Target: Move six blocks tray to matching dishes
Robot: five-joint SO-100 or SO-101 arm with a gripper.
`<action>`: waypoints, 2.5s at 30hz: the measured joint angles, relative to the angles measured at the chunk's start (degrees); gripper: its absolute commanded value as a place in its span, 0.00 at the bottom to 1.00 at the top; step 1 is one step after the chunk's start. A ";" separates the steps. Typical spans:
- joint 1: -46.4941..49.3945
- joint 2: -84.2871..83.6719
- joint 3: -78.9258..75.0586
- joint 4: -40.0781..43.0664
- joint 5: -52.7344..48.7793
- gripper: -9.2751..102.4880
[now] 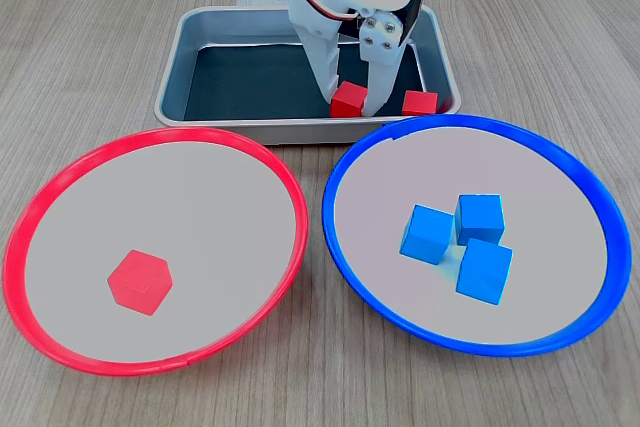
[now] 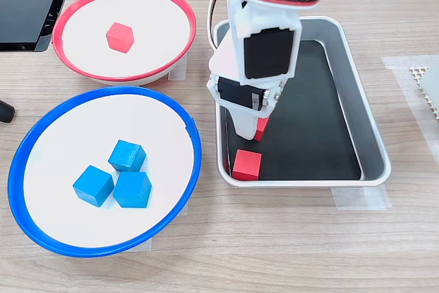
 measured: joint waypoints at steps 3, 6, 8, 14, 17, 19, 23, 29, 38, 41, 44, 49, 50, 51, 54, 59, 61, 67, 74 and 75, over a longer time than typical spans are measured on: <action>0.00 0.00 -2.64 5.01 -0.53 0.10; 0.70 2.02 -8.09 16.26 -2.29 0.10; 1.41 3.69 -11.60 21.01 -1.85 0.10; 6.59 5.01 -22.68 13.89 14.77 0.10; 10.28 2.81 -23.47 3.87 19.86 0.10; 12.22 0.35 -23.47 -3.16 21.71 0.10; 13.71 -3.34 -23.03 -11.69 22.76 0.11; 15.47 -4.31 -18.90 -18.90 20.57 0.21; 13.18 0.09 -16.52 -10.90 17.23 0.09; 9.58 4.83 -15.21 -2.37 22.59 0.09; 4.04 8.79 -12.74 8.44 27.25 0.10; -3.16 13.45 -5.45 13.45 40.52 0.11; -5.19 13.80 -3.78 13.71 46.93 0.13; -5.27 13.80 -3.43 13.54 49.83 0.13; -7.29 13.27 -2.37 13.80 58.71 0.15; -7.38 10.63 -2.37 14.15 73.74 0.24; -7.12 10.11 -2.37 14.06 77.43 0.27; -8.44 8.00 -2.37 7.29 80.51 0.24; -9.40 4.57 -2.99 1.76 80.51 0.22; -9.49 3.87 -3.16 2.02 80.51 0.22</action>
